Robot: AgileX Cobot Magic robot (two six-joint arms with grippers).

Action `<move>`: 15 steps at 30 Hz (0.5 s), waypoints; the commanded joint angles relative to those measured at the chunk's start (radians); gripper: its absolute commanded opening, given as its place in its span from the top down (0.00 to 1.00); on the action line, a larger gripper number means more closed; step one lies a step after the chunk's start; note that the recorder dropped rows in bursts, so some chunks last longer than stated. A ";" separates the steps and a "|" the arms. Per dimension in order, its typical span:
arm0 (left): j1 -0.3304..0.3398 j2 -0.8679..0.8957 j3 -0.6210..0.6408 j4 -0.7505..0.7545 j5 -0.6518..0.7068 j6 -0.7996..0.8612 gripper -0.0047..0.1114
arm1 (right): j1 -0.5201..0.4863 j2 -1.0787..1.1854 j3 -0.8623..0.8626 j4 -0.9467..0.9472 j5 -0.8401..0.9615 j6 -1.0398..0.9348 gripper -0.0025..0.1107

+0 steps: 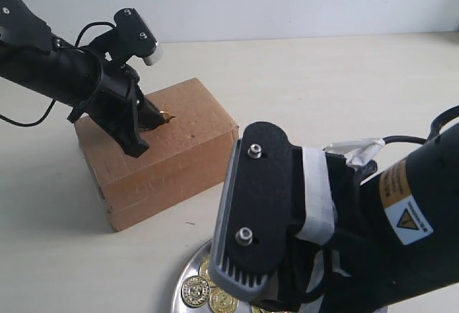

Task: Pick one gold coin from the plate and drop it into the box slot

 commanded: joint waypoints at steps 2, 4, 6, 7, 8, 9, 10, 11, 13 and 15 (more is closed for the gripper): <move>0.004 0.002 -0.005 -0.022 -0.008 -0.009 0.68 | 0.002 -0.008 -0.001 0.006 -0.001 0.005 0.98; 0.004 -0.006 -0.005 -0.022 -0.008 -0.014 0.66 | 0.002 -0.008 -0.001 0.006 -0.001 0.005 0.98; 0.004 -0.021 -0.005 -0.022 -0.008 -0.014 0.66 | 0.002 -0.008 -0.001 0.006 -0.001 0.005 0.98; 0.004 -0.033 -0.005 -0.022 -0.008 -0.014 0.66 | 0.002 -0.008 -0.001 0.006 -0.001 0.005 0.98; 0.004 -0.048 -0.005 -0.022 -0.006 -0.014 0.66 | 0.002 -0.008 -0.001 0.006 -0.008 0.005 0.98; 0.004 -0.066 -0.005 -0.022 -0.001 -0.014 0.68 | 0.002 -0.008 -0.001 0.006 -0.017 0.005 0.98; 0.004 -0.083 -0.005 -0.022 0.005 -0.014 0.70 | 0.002 -0.008 -0.001 0.006 -0.029 0.005 0.98; 0.004 -0.106 -0.005 -0.022 0.015 -0.014 0.75 | 0.002 -0.008 -0.001 0.004 -0.042 0.005 0.98; 0.004 -0.157 -0.005 -0.022 0.044 -0.016 0.91 | 0.002 -0.008 -0.001 0.004 -0.082 0.005 0.98; 0.004 -0.209 -0.005 -0.022 0.075 -0.033 0.96 | 0.002 -0.008 -0.001 0.004 -0.123 0.005 0.98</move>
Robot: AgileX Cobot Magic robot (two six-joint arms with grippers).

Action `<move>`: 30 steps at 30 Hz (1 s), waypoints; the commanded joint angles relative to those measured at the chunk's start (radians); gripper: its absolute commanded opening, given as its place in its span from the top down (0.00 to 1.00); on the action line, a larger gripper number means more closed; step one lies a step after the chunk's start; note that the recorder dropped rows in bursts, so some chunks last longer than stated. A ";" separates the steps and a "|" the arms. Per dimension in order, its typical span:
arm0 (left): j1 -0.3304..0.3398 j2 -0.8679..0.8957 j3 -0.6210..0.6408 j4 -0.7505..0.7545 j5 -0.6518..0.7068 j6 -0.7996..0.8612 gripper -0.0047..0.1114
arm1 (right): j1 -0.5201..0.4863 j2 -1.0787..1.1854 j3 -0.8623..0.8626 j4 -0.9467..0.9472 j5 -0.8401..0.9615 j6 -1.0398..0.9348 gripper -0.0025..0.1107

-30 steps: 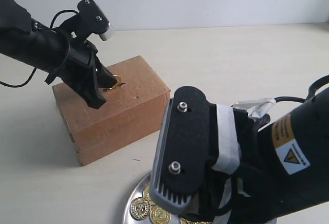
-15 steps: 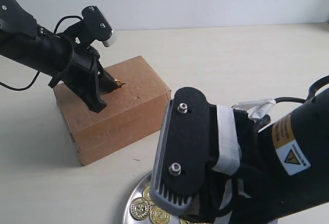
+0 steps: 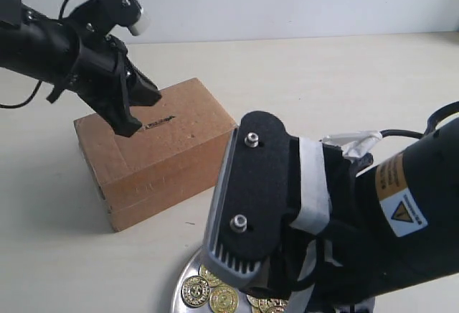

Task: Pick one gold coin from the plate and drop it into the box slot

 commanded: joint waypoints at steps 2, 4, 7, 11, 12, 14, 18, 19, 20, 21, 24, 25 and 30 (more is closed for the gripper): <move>0.004 -0.156 -0.005 -0.008 0.097 -0.055 0.96 | 0.002 -0.008 -0.001 0.004 -0.124 0.005 0.98; 0.004 -0.210 -0.005 -0.008 0.135 -0.085 0.96 | 0.002 -0.008 -0.001 0.006 -0.160 0.005 0.98; 0.004 -0.292 -0.005 -0.008 0.179 -0.101 0.96 | 0.002 -0.008 -0.001 0.006 -0.181 0.005 0.98; 0.004 -0.376 -0.005 -0.016 0.181 -0.101 0.96 | 0.002 -0.008 -0.001 0.006 -0.190 0.005 0.98; 0.004 -0.390 -0.005 -0.016 0.181 -0.101 0.96 | 0.002 -0.008 -0.001 0.006 -0.190 0.005 0.98; 0.004 -0.407 -0.005 -0.016 0.181 -0.101 0.96 | 0.002 -0.008 -0.001 0.006 -0.190 0.005 0.98; 0.004 -0.421 -0.005 -0.016 0.181 -0.099 0.96 | 0.002 -0.008 -0.001 0.006 -0.190 0.005 0.98; 0.004 -0.421 -0.005 -0.016 0.181 -0.099 0.96 | 0.002 -0.008 -0.001 0.006 -0.190 0.005 0.98; 0.004 -0.421 -0.005 -0.016 0.181 -0.099 0.96 | 0.002 -0.008 -0.001 0.006 -0.190 0.005 0.98; 0.002 -0.421 -0.005 -0.016 0.181 -0.099 0.96 | 0.002 -0.008 -0.001 0.006 -0.190 0.005 0.98; 0.002 -0.443 -0.005 -0.010 0.177 -0.099 0.96 | 0.002 -0.008 -0.001 0.012 -0.190 0.005 0.98; 0.002 -0.456 -0.005 -0.012 0.178 -0.099 0.96 | 0.002 -0.013 -0.001 0.010 -0.190 0.005 0.98; 0.004 -0.568 -0.002 -0.009 0.174 -0.099 0.96 | 0.002 -0.049 -0.001 0.045 -0.190 0.005 0.98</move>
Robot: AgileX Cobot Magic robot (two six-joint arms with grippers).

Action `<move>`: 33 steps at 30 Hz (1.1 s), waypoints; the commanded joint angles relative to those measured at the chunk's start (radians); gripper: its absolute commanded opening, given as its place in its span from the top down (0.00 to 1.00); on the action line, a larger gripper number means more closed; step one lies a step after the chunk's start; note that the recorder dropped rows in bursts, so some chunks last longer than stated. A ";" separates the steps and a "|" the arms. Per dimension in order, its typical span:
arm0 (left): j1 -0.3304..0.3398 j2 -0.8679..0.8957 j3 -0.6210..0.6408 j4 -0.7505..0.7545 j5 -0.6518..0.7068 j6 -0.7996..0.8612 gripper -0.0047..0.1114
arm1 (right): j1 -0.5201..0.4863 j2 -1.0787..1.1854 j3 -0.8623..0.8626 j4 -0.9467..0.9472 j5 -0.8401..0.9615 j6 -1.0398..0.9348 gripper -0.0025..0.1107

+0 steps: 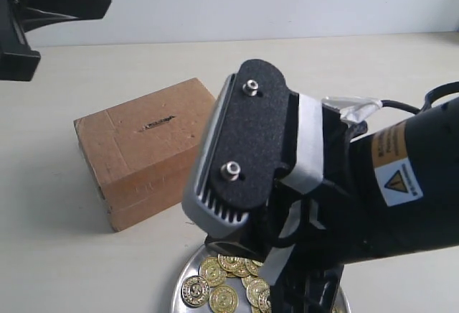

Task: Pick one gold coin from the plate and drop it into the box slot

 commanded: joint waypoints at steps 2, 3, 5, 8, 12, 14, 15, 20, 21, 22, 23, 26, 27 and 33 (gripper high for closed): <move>0.004 -0.143 -0.002 -0.006 -0.004 -0.006 0.96 | 0.002 -0.065 -0.001 0.042 -0.014 0.005 0.98; 0.004 -0.166 -0.002 -0.006 -0.004 -0.006 0.96 | 0.002 -0.080 -0.001 0.042 -0.014 0.005 0.98; 0.011 -0.232 -0.002 -0.003 -0.004 -0.006 0.96 | 0.000 -0.124 -0.001 0.044 -0.014 0.005 0.98; 0.053 -0.324 -0.002 -0.005 -0.004 -0.006 0.96 | -0.051 -0.193 -0.001 0.102 -0.014 0.005 0.98; 0.168 -0.460 -0.002 -0.005 -0.004 -0.006 0.96 | -0.179 -0.282 -0.001 0.187 -0.012 0.005 0.98; 0.237 -0.532 -0.002 -0.005 -0.004 -0.006 0.96 | -0.278 -0.336 -0.001 0.210 -0.012 0.005 0.98; 0.268 -0.566 -0.002 -0.005 -0.007 -0.006 0.96 | -0.325 -0.364 -0.001 0.210 -0.012 0.005 0.98; 0.346 -0.681 -0.002 -0.005 -0.007 -0.006 0.96 | -0.546 -0.514 -0.001 0.210 -0.012 0.005 0.98; 0.351 -0.691 -0.002 -0.005 -0.007 -0.006 0.96 | -0.585 -0.543 -0.001 0.210 -0.012 0.005 0.98; 0.350 -0.703 -0.002 -0.005 -0.007 -0.006 0.96 | -0.633 -0.580 -0.001 0.210 -0.012 0.005 0.98; 0.350 -0.713 -0.002 -0.005 -0.007 -0.006 0.96 | -0.680 -0.609 -0.001 0.210 -0.012 0.005 0.98; 0.350 -0.729 -0.002 -0.005 -0.007 -0.006 0.96 | -0.780 -0.709 -0.001 0.210 -0.015 0.005 0.98; 0.350 -0.730 -0.002 -0.005 -0.007 -0.006 0.96 | -0.794 -0.738 -0.001 0.210 -0.015 0.005 0.98; 0.377 -0.805 0.031 -0.009 -0.007 -0.006 0.96 | -0.905 -0.885 -0.001 0.215 0.004 0.005 0.98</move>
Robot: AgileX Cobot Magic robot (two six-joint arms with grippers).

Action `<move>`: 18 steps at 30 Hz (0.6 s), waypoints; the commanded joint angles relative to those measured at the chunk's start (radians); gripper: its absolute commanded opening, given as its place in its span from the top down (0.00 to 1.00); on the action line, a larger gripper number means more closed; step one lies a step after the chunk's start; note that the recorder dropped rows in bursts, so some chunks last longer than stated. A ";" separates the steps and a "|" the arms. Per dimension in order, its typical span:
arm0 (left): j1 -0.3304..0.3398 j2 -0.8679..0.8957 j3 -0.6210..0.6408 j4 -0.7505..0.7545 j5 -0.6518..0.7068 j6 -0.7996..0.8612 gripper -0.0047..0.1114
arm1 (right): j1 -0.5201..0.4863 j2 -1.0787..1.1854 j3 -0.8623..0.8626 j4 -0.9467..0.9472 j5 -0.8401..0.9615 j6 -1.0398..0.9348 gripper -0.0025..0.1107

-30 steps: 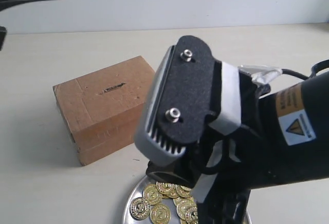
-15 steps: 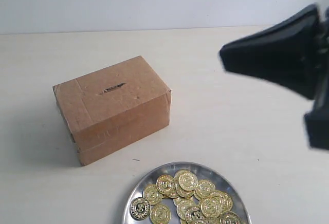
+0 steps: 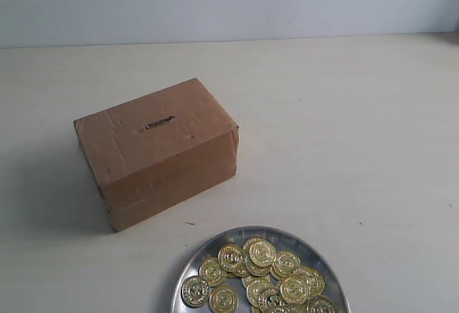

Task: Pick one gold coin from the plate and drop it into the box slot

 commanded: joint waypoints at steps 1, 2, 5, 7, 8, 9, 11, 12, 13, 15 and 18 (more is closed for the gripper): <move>0.031 -0.087 0.044 -0.009 -0.005 -0.006 0.96 | -0.094 -0.121 -0.001 0.007 0.005 0.005 0.98; 0.035 -0.117 0.059 -0.007 -0.005 -0.006 0.96 | -0.109 -0.149 -0.001 0.018 0.007 0.005 0.98; 0.056 -0.218 0.120 -0.007 -0.005 -0.006 0.96 | -0.152 -0.214 -0.001 0.032 0.015 0.005 0.98; 0.070 -0.276 0.163 -0.007 -0.005 -0.006 0.96 | -0.179 -0.247 -0.001 0.032 0.020 0.005 0.98; 0.077 -0.304 0.182 -0.005 -0.003 -0.006 0.96 | -0.187 -0.257 -0.001 0.032 0.020 0.005 0.98; 0.088 -0.325 0.197 -0.005 -0.003 -0.006 0.96 | -0.195 -0.266 -0.001 0.032 0.020 0.005 0.98; 0.106 -0.370 0.232 -0.005 -0.003 -0.006 0.96 | -0.207 -0.276 -0.001 0.032 0.020 0.005 0.98; 0.113 -0.379 0.247 -0.005 -0.003 -0.006 0.96 | -0.209 -0.280 -0.001 0.032 0.021 0.005 0.98; 0.119 -0.379 0.265 -0.005 -0.003 -0.006 0.96 | -0.209 -0.284 -0.001 0.032 0.021 0.005 0.98; 0.125 -0.379 0.290 -0.005 0.010 -0.006 0.96 | -0.209 -0.288 -0.001 0.032 0.021 0.005 0.98; 0.129 -0.379 0.319 -0.005 0.035 -0.006 0.96 | -0.209 -0.297 0.001 0.030 0.019 0.005 0.98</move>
